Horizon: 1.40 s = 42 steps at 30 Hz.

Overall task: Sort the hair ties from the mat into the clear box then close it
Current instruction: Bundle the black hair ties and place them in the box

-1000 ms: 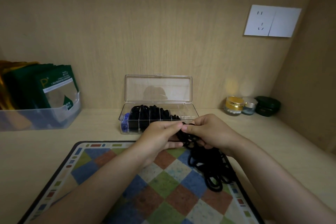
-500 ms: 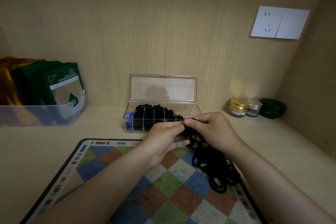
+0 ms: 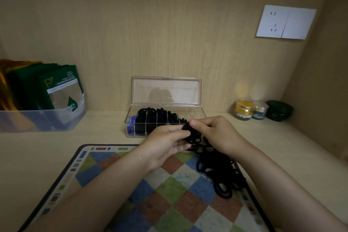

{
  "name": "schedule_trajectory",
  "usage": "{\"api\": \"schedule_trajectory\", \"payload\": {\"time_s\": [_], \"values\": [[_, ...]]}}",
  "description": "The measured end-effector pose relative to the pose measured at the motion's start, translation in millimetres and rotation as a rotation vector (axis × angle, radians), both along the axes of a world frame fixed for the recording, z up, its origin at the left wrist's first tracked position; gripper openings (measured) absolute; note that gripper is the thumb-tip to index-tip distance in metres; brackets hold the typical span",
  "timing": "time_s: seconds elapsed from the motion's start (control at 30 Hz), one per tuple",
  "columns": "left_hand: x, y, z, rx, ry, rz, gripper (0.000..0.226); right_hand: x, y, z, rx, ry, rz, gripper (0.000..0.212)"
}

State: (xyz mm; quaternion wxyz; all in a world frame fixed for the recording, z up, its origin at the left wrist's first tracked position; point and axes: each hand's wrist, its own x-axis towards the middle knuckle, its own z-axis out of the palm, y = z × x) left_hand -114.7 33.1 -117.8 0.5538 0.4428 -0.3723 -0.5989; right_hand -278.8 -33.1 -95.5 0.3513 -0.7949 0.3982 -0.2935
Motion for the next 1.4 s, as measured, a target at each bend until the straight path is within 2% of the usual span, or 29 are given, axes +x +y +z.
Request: {"api": "schedule_trajectory", "payload": {"time_s": [0.07, 0.13, 0.27, 0.37, 0.5, 0.6, 0.73, 0.97, 1.03, 1.17, 1.33, 1.4], "values": [[3, -1, 0, 0.000, -0.060, 0.006, 0.018, -6, -1, 7, 0.015, 0.010, 0.018, 0.028], [7, -1, 1, 0.007, -0.137, 0.032, 0.018, -16, -3, 15, 0.001, 0.073, 0.020, 0.023], [15, -4, -2, 0.022, -0.374, 0.102, 0.033, -35, -5, 23, -0.041, 0.443, 0.103, 0.014], [15, -5, -4, 0.009, -0.431, 0.119, 0.037, -37, 0, 23, -0.036, 0.686, 0.174, 0.035], [10, -5, -7, -0.011, -0.484, 0.124, 0.035, -33, 4, 21, -0.070, 0.771, 0.174, 0.054], [7, -6, -11, -0.032, -0.500, 0.115, 0.036, -30, 4, 19, -0.116, 0.807, 0.147, 0.046], [5, -6, -10, -0.044, -0.481, 0.157, 0.034, -32, 2, 18, -0.094, 0.695, 0.157, 0.012], [1, -3, -9, -0.085, -0.456, 0.248, 0.031, -35, 2, 28, 0.141, 0.105, 0.159, 0.007], [-2, -2, -8, -0.100, -0.425, 0.223, 0.030, -30, 6, 26, 0.255, 0.012, 0.138, 0.009], [-9, 0, -5, -0.140, -0.293, 0.123, 0.031, -18, 7, 17, 0.360, -0.060, 0.087, 0.007], [-6, 0, -4, -0.120, -0.152, 0.074, 0.030, -12, 6, 11, 0.338, -0.089, 0.005, 0.009], [-6, 1, -3, -0.123, -0.187, 0.058, 0.031, -10, 7, 9, 0.281, -0.044, -0.019, 0.011]]}}
